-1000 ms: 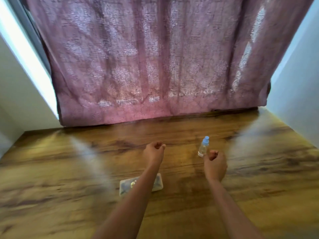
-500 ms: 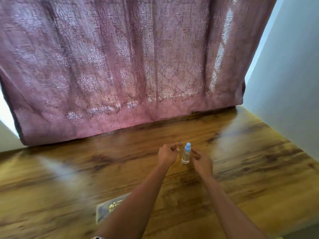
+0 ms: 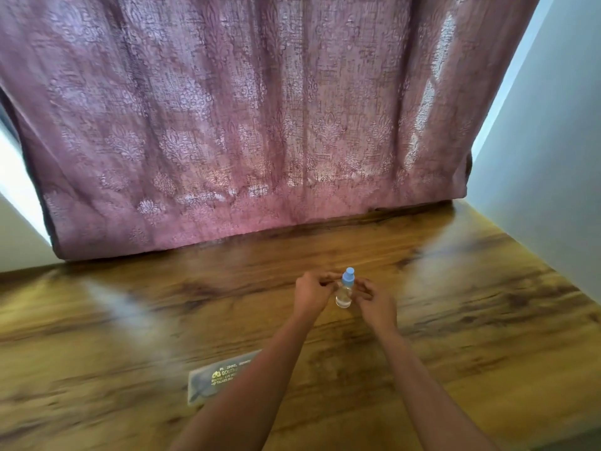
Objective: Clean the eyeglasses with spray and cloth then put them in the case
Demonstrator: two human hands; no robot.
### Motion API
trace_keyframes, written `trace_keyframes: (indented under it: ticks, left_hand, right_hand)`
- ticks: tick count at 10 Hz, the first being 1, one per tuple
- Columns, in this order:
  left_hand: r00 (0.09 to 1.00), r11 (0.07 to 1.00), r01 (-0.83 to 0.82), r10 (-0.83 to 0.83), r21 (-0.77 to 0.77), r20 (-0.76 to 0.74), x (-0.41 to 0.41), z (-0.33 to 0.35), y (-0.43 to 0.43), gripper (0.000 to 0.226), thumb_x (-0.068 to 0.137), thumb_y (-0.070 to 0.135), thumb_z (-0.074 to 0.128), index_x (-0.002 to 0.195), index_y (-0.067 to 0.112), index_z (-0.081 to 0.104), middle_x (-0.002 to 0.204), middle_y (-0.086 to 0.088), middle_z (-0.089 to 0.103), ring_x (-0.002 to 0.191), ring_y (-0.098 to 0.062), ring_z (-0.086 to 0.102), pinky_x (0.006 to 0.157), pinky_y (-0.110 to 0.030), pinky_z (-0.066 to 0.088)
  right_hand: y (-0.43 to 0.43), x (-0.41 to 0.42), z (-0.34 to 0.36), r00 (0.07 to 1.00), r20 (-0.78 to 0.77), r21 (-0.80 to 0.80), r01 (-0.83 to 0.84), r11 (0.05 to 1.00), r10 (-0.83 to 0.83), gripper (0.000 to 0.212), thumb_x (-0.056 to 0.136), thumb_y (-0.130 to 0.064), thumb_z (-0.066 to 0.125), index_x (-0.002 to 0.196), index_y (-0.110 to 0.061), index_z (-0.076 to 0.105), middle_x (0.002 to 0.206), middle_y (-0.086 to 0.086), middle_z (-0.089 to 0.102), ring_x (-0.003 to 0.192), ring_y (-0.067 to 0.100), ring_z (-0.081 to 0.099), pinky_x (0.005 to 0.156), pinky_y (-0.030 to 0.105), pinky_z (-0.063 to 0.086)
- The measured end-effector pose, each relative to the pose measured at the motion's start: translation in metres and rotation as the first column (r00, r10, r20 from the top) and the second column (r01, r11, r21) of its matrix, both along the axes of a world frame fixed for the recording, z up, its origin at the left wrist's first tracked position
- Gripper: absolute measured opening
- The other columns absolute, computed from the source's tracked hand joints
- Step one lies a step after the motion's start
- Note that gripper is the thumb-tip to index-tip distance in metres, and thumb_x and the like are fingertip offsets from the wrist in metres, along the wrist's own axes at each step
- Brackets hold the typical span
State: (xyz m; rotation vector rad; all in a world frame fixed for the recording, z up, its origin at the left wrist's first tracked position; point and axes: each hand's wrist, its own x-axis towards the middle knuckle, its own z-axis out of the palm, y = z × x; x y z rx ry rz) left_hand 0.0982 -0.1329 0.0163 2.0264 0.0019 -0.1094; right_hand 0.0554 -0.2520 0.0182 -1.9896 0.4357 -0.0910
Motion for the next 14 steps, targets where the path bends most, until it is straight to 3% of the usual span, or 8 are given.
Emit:
trace_keyframes:
  ticks: [3, 4, 5, 7, 8, 10, 12, 14]
  left_hand:
    - [0.992, 0.993, -0.12, 0.12, 0.016, -0.023, -0.035, 0.0, 0.051, 0.015, 0.077, 0.01, 0.072, 0.092, 0.011, 0.075, 0.088, -0.001, 0.074, 0.065, 0.008, 0.058, 0.062, -0.004, 0.047]
    - [0.985, 0.984, -0.172, 0.172, 0.042, -0.009, -0.051, 0.0, 0.066, 0.016, 0.075, 0.01, 0.073, 0.091, 0.009, 0.074, 0.088, -0.004, 0.074, 0.066, 0.0, 0.059, 0.053, 0.001, 0.04]
    - [0.978, 0.977, -0.206, 0.206, 0.063, -0.004, -0.065, -0.002, 0.078, 0.016, 0.076, 0.009, 0.073, 0.092, 0.008, 0.074, 0.089, -0.007, 0.074, 0.068, -0.003, 0.059, 0.051, 0.001, 0.039]
    - [0.971, 0.968, -0.237, 0.238, 0.084, -0.008, -0.086, -0.007, 0.088, 0.016, 0.075, 0.01, 0.074, 0.091, 0.008, 0.074, 0.089, -0.007, 0.074, 0.07, -0.004, 0.059, 0.057, -0.005, 0.045]
    - [0.972, 0.967, -0.232, 0.234, 0.104, -0.011, -0.093, -0.009, 0.088, 0.017, 0.076, 0.011, 0.074, 0.093, 0.008, 0.074, 0.089, -0.005, 0.073, 0.068, -0.003, 0.058, 0.05, -0.002, 0.039]
    - [0.973, 0.968, -0.229, 0.232, 0.099, -0.014, -0.1, -0.011, 0.089, 0.015, 0.076, 0.009, 0.072, 0.091, 0.01, 0.075, 0.089, -0.006, 0.075, 0.074, -0.006, 0.063, 0.07, -0.016, 0.047]
    - [0.974, 0.969, -0.225, 0.227, 0.102, -0.015, -0.1, -0.013, 0.09, 0.016, 0.079, 0.005, 0.068, 0.092, 0.01, 0.074, 0.09, -0.005, 0.075, 0.07, -0.001, 0.062, 0.055, 0.0, 0.041]
    - [0.965, 0.961, -0.261, 0.262, 0.095, -0.003, -0.099, -0.009, 0.09, 0.015, 0.081, 0.004, 0.066, 0.092, 0.009, 0.074, 0.089, -0.005, 0.074, 0.067, 0.001, 0.06, 0.061, -0.003, 0.045]
  right_hand:
    - [0.041, -0.025, -0.001, 0.991, 0.012, 0.022, -0.136, 0.99, 0.136, 0.042, 0.085, -0.008, 0.062, 0.126, -0.012, 0.054, 0.118, 0.004, 0.064, 0.096, 0.01, 0.056, 0.084, 0.023, 0.042]
    - [0.053, -0.034, -0.005, 0.982, 0.013, 0.042, -0.189, 0.981, 0.189, 0.043, 0.083, -0.005, 0.062, 0.125, -0.012, 0.055, 0.117, 0.006, 0.065, 0.094, 0.012, 0.059, 0.088, 0.032, 0.05]
    - [0.063, -0.043, -0.007, 0.971, 0.003, -0.007, -0.24, 0.971, 0.24, 0.043, 0.084, -0.008, 0.063, 0.125, -0.014, 0.055, 0.116, 0.004, 0.065, 0.093, 0.012, 0.059, 0.08, 0.028, 0.049]
    - [0.073, -0.056, -0.01, 0.958, -0.024, -0.077, -0.288, 0.955, 0.287, 0.043, 0.084, -0.007, 0.062, 0.126, -0.014, 0.054, 0.118, 0.002, 0.064, 0.087, 0.009, 0.056, 0.067, 0.018, 0.042]
    - [0.073, -0.061, -0.012, 0.955, -0.03, -0.077, -0.296, 0.952, 0.295, 0.042, 0.083, -0.007, 0.063, 0.124, -0.012, 0.056, 0.118, 0.003, 0.063, 0.103, 0.017, 0.06, 0.078, 0.022, 0.043]
    - [0.073, -0.063, -0.017, 0.944, -0.051, -0.065, -0.328, 0.942, 0.325, 0.043, 0.083, -0.008, 0.064, 0.124, -0.015, 0.055, 0.122, 0.004, 0.062, 0.106, 0.018, 0.06, 0.09, 0.035, 0.05]
    - [0.074, -0.06, -0.018, 0.941, -0.055, -0.089, -0.337, 0.937, 0.333, 0.042, 0.085, -0.011, 0.063, 0.126, -0.014, 0.054, 0.124, 0.004, 0.061, 0.11, 0.019, 0.058, 0.091, 0.031, 0.047]
    - [0.072, -0.058, -0.014, 0.958, -0.005, -0.11, -0.286, 0.952, 0.287, 0.036, 0.091, -0.011, 0.052, 0.125, -0.018, 0.055, 0.123, 0.002, 0.061, 0.097, 0.018, 0.061, 0.076, 0.024, 0.048]
